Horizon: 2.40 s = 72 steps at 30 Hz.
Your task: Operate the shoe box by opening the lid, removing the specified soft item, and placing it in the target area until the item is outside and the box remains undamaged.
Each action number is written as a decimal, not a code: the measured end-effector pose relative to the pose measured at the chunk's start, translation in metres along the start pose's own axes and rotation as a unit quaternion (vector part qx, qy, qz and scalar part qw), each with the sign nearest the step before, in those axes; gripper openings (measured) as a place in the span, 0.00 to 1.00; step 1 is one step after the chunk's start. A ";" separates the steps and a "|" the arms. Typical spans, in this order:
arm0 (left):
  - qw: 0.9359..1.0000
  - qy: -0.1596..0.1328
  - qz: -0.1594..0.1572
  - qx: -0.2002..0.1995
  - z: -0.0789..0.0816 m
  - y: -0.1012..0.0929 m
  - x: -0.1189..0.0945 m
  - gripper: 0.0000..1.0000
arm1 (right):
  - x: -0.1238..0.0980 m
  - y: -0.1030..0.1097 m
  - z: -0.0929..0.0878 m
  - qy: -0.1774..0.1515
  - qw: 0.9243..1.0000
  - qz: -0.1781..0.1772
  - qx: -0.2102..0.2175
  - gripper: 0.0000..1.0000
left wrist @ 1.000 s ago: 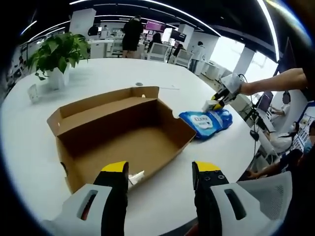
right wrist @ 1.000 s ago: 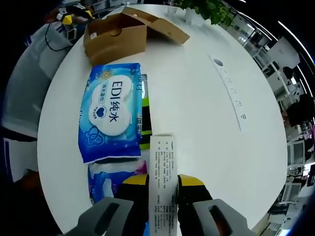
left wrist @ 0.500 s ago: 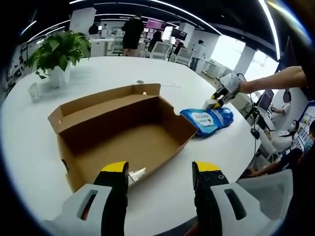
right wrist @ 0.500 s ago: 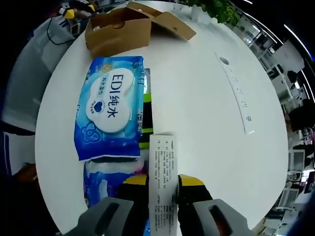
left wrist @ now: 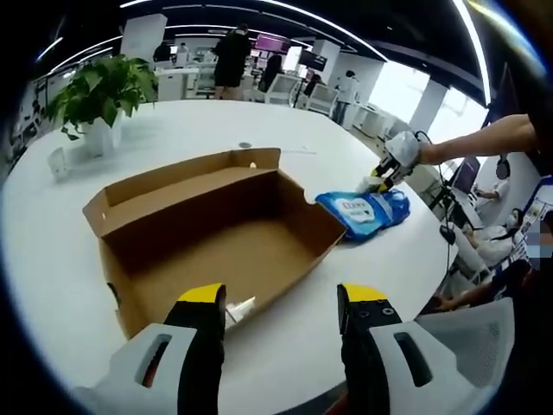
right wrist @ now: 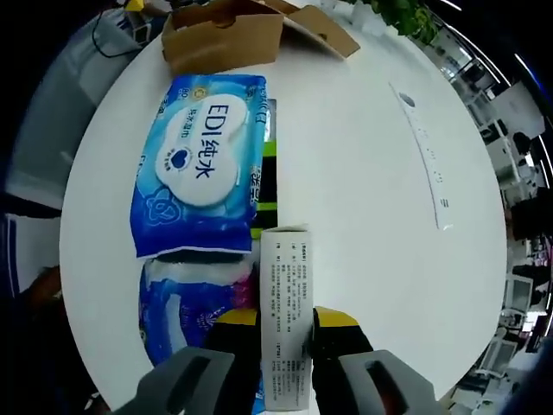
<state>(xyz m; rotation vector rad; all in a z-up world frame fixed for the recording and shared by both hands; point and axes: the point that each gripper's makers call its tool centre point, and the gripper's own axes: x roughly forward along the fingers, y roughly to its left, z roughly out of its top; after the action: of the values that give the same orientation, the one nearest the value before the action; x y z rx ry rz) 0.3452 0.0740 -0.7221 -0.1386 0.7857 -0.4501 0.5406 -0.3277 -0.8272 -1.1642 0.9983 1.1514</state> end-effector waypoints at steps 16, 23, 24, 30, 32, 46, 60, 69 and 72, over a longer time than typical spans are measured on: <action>1.000 -0.010 0.004 0.000 0.000 0.003 -0.009 0.53 | -0.021 -0.001 -0.005 -0.004 0.999 -0.020 0.051 0.26; 1.000 -0.016 0.002 -0.010 -0.005 0.003 -0.011 0.53 | -0.041 -0.009 -0.003 -0.027 0.993 -0.042 0.106 0.26; 1.000 -0.017 0.001 -0.011 -0.006 0.003 -0.012 0.53 | -0.044 -0.009 -0.002 -0.030 0.992 -0.045 0.111 0.26; 1.000 -0.024 -0.002 -0.017 -0.006 0.004 -0.014 0.53 | -0.058 -0.011 0.008 -0.060 0.981 -0.067 0.172 0.26; 0.999 -0.027 -0.003 -0.021 -0.006 0.004 -0.015 0.53 | -0.062 -0.011 0.015 -0.076 0.975 -0.075 0.197 0.26; 0.999 -0.040 -0.004 -0.025 -0.008 0.007 -0.026 0.53 | -0.078 -0.017 0.063 -0.165 0.944 -0.102 0.266 0.25; 0.998 -0.054 -0.004 -0.032 -0.004 0.018 -0.035 0.53 | -0.077 -0.006 0.148 -0.238 0.932 -0.086 0.259 0.28; 0.998 -0.058 -0.008 -0.030 -0.002 0.028 -0.037 0.53 | -0.086 0.019 0.195 -0.275 0.927 -0.080 0.242 0.30; 0.998 -0.057 -0.011 -0.028 0.001 0.029 -0.036 0.53 | -0.089 0.027 0.208 -0.288 0.922 -0.080 0.246 0.30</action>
<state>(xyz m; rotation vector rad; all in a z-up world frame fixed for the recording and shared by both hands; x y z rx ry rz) 0.3339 0.1162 -0.7063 -0.2245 0.6848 -0.4374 0.5009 -0.1343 -0.7145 -0.4474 0.6589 0.9513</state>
